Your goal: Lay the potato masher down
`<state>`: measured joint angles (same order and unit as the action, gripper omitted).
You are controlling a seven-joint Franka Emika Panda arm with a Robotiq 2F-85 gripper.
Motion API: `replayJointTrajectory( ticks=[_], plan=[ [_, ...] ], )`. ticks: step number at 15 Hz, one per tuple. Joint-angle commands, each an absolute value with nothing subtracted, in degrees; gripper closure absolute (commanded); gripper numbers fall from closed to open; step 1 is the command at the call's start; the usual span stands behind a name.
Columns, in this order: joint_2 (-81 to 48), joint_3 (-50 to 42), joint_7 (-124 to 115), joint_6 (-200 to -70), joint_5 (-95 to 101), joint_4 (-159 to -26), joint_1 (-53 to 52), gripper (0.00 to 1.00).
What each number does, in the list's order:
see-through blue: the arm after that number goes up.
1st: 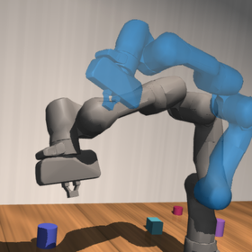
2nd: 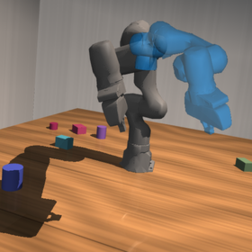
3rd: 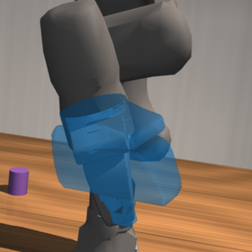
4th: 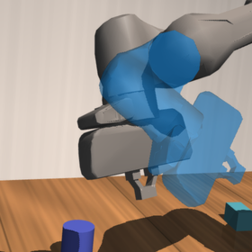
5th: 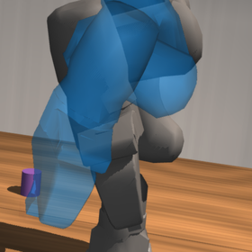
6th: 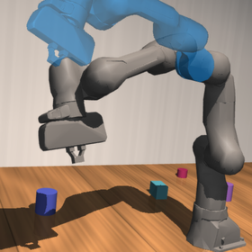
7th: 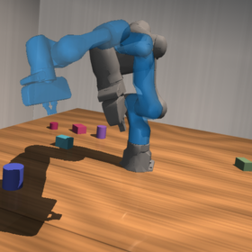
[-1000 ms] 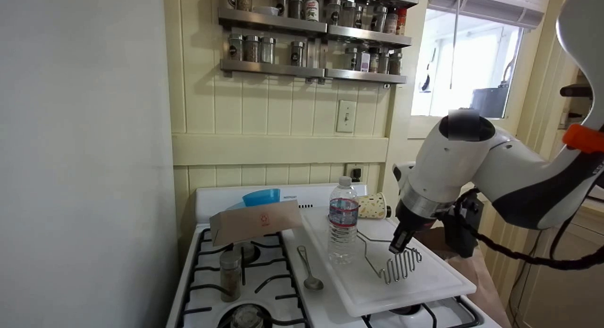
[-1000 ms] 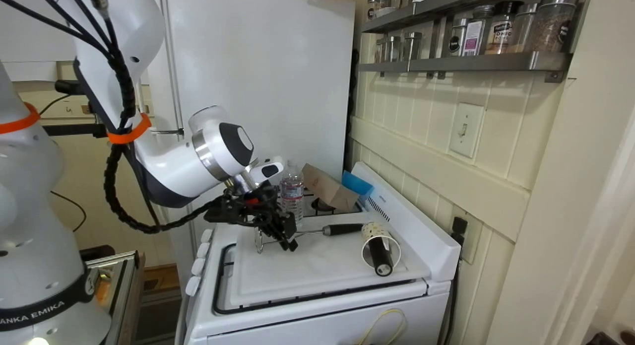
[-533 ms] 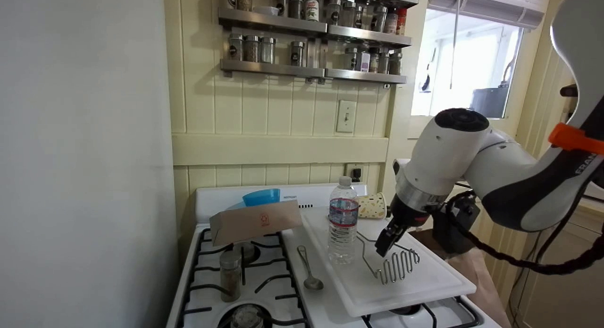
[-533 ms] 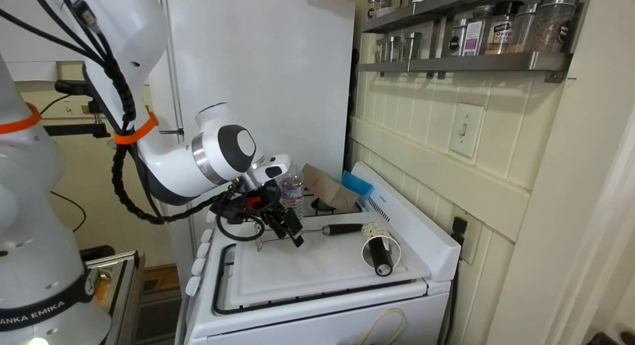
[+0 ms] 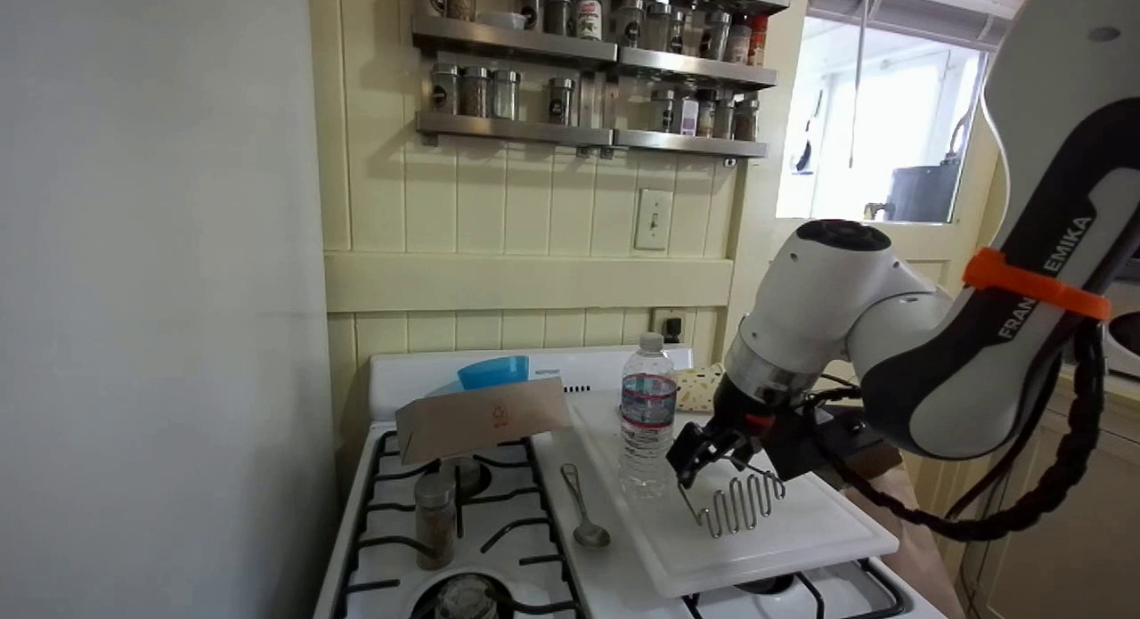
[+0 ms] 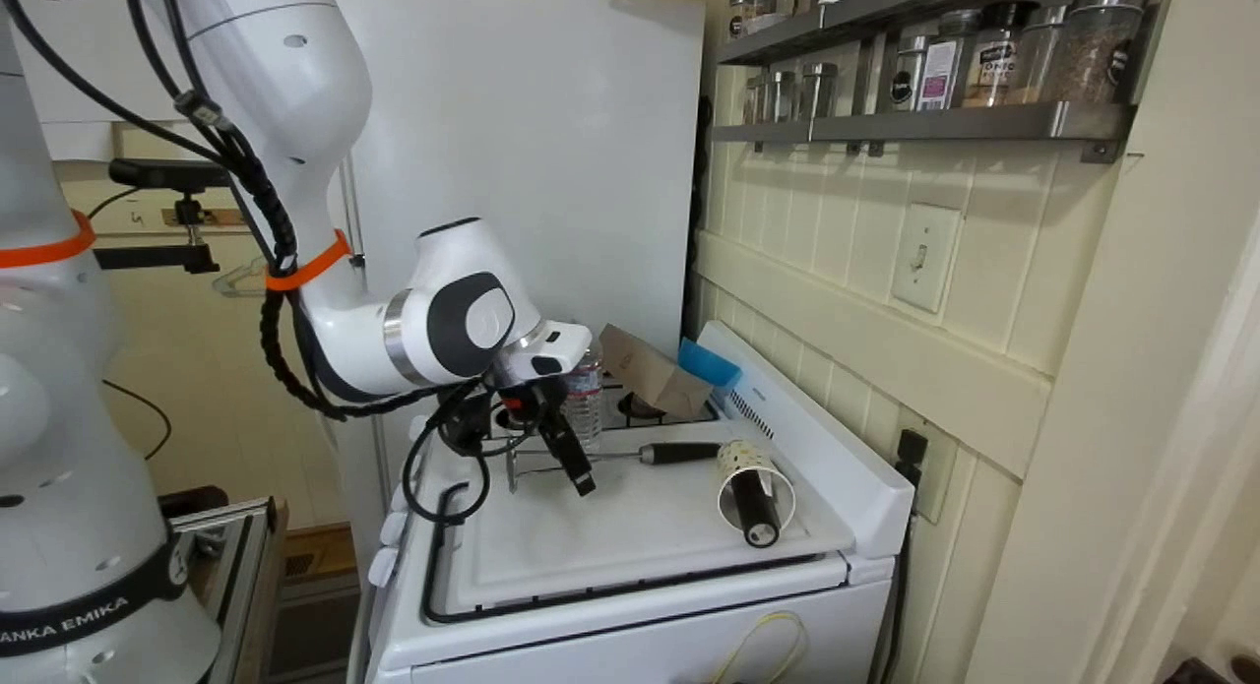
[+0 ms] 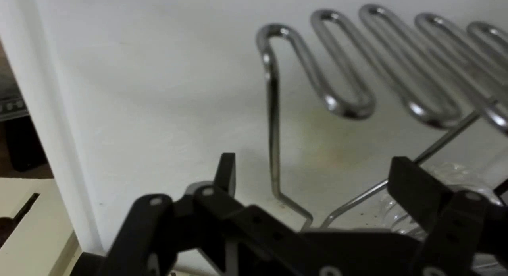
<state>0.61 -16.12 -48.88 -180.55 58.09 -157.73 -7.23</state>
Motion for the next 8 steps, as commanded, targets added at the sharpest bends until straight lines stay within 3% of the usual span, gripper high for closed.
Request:
replayJointTrajectory(
  ticks=[1, 3, 8],
  plan=[
    [-0.3, -15.3, -53.0, -180.7, 53.7, -157.7, -8.5, 0.00],
    [3.8, -15.1, -56.3, -175.8, 54.8, -157.6, -8.6, 0.00],
    [0.3, -15.7, -53.4, -180.0, 53.5, -157.1, -8.5, 0.00]
  ],
)
